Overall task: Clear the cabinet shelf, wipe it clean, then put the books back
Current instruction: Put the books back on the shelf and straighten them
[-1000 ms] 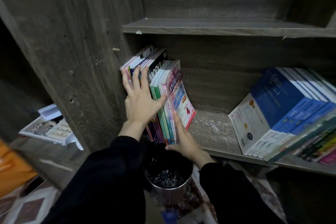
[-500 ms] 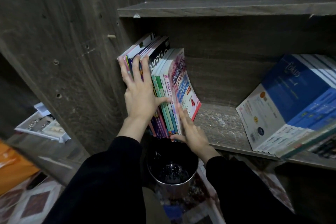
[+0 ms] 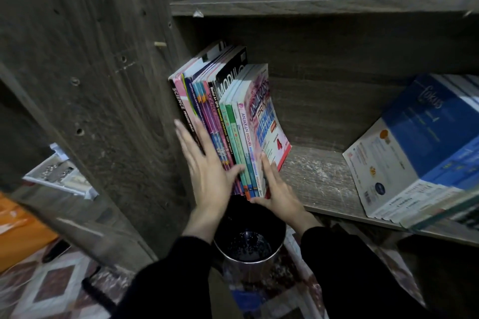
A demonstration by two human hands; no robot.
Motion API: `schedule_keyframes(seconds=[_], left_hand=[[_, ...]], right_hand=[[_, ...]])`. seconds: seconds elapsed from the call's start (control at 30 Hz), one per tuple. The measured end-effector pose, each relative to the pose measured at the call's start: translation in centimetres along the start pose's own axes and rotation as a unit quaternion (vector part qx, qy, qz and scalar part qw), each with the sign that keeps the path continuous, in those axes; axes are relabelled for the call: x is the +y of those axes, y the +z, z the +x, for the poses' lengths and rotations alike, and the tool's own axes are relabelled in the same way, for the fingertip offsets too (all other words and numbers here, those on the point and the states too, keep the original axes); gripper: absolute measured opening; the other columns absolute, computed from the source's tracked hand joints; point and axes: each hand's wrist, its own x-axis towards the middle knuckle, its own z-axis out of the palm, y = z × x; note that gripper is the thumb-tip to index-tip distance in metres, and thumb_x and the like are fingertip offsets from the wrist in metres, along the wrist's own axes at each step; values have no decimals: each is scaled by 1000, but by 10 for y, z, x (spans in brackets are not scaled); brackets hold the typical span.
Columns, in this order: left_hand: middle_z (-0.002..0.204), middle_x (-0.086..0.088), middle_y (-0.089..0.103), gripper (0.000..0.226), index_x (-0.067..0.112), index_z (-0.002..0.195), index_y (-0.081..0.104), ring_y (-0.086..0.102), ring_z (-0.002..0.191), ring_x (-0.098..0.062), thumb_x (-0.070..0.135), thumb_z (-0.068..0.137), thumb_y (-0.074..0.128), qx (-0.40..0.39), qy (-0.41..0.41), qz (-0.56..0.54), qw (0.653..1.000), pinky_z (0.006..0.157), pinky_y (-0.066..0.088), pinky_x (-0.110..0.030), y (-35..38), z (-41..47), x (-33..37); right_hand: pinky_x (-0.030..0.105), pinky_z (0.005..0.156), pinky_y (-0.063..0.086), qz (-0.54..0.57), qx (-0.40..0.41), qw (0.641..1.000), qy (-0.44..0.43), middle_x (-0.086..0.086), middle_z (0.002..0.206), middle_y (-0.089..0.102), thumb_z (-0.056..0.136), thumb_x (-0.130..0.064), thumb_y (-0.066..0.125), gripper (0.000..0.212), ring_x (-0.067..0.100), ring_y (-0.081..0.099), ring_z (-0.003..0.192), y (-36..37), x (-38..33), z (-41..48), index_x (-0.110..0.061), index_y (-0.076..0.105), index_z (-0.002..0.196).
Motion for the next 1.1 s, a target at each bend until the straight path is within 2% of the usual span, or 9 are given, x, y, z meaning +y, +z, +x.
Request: schedule_keyframes(seconds=[0.07, 0.17, 0.27, 0.4, 0.57, 0.7, 0.83, 1.0, 1.1], left_hand=[[156, -15, -23, 139, 21, 144, -25, -7, 146, -34, 31, 62, 86, -58, -60, -51, 995, 119, 7, -41, 18, -23, -8], [155, -19, -23, 142, 28, 139, -36, 2, 145, -38, 39, 64, 84, -96, -27, 29, 995, 116, 23, -48, 29, -26, -18], [150, -30, -21, 149, 26, 145, -29, 22, 139, -46, 52, 50, 83, -75, 29, 108, 991, 104, 38, -51, 31, -14, -26], [149, -38, -8, 152, 21, 150, -19, 39, 128, -50, 62, 42, 79, -67, 53, 136, 987, 91, 49, -49, 30, -8, -35], [148, -32, -22, 146, 25, 147, -26, 34, 131, -51, 57, 53, 81, -100, 74, 94, 988, 93, 48, -52, 35, -13, -44], [144, -25, -37, 156, 26, 141, -35, 19, 137, -53, 52, 47, 87, -120, 76, 60, 988, 103, 39, -50, 42, -13, -41], [144, -25, -37, 154, 31, 137, -41, 24, 133, -51, 45, 52, 87, -115, 48, 48, 991, 100, 41, -52, 48, -14, -36], [146, -35, -26, 151, 26, 142, -35, 30, 129, -54, 46, 53, 86, -95, 47, 59, 993, 93, 46, -52, 51, -14, -37], [145, -41, -18, 152, 22, 146, -28, 34, 125, -54, 48, 49, 86, -92, 47, 78, 992, 93, 47, -51, 49, -15, -37]], right_hand=[[53, 109, 32, 3, 5, 1000, 11, 9, 161, 4, 81, -41, 72, 118, 38, 32, 138, 1, 0, 0, -63, -36, 123], [49, 106, 36, -1, 5, 1000, 18, 7, 159, 13, 79, -41, 75, 121, 37, 39, 133, -1, 0, 2, -63, -36, 122], [46, 104, 37, -14, 2, 1000, 19, 7, 154, 26, 70, -43, 81, 131, 34, 45, 129, -6, 1, 10, -61, -39, 121], [48, 102, 36, -13, -3, 999, 35, 9, 146, 39, 67, -48, 82, 134, 33, 44, 128, -5, 3, 14, -62, -38, 123], [47, 104, 35, -25, -25, 999, 37, 14, 147, 36, 72, -49, 78, 130, 36, 42, 128, -9, 0, 12, -59, -42, 121], [45, 101, 40, -65, -44, 996, 31, 16, 149, 31, 71, -55, 76, 130, 39, 47, 123, -14, -5, 12, -47, -44, 123], [42, 94, 44, -92, -23, 995, 25, 17, 146, 35, 73, -59, 72, 128, 40, 53, 115, -12, -5, 11, -40, -41, 129], [41, 85, 50, -149, 23, 989, 7, 19, 135, 44, 80, -63, 60, 119, 36, 59, 99, 0, -2, 12, -29, -41, 133], [40, 84, 48, -159, 30, 987, 11, 19, 137, 43, 82, -63, 57, 115, 36, 59, 100, 1, -2, 10, -25, -37, 136]])
